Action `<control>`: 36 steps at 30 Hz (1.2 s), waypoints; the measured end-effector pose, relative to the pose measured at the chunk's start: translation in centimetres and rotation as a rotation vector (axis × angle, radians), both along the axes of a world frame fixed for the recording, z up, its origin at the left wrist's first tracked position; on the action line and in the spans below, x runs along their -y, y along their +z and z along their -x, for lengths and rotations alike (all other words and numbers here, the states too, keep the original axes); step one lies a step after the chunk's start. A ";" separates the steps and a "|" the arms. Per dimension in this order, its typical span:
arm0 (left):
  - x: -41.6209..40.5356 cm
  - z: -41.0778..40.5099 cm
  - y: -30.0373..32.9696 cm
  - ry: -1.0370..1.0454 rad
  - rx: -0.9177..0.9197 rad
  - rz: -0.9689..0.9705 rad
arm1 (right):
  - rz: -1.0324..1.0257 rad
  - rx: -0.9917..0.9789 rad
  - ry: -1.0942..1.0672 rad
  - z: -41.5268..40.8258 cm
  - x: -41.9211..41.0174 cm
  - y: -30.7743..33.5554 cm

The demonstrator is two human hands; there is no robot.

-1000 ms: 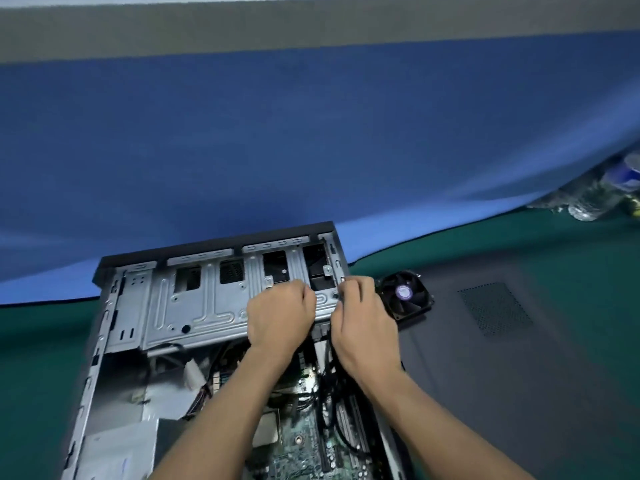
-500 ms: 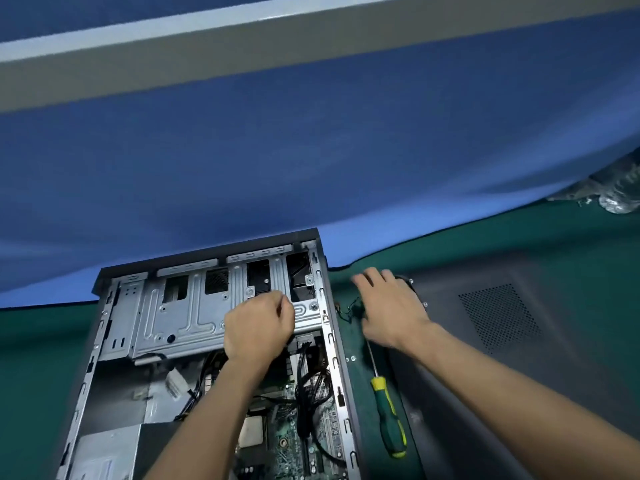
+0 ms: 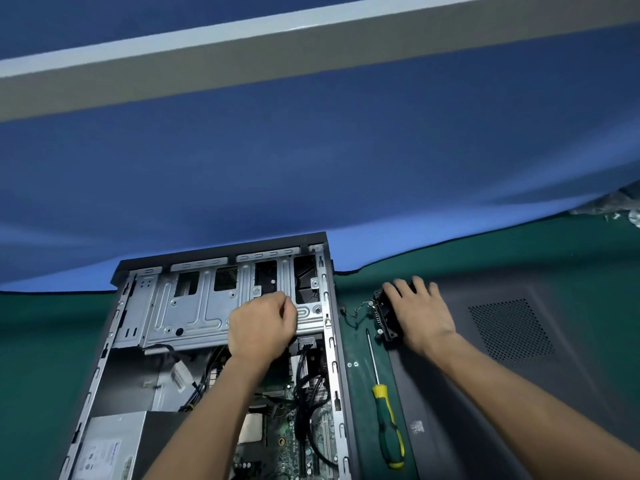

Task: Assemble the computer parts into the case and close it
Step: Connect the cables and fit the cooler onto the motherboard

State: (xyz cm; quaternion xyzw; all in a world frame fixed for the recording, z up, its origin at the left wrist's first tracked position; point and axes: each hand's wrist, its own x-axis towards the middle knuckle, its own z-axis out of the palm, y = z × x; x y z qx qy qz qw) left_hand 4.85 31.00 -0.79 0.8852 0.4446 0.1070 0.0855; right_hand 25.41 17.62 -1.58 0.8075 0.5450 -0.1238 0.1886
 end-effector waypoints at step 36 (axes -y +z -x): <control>1.1 14.8 0.6 0.168 0.164 1.343 | -0.291 -0.963 -0.405 21.4 1.6 10.8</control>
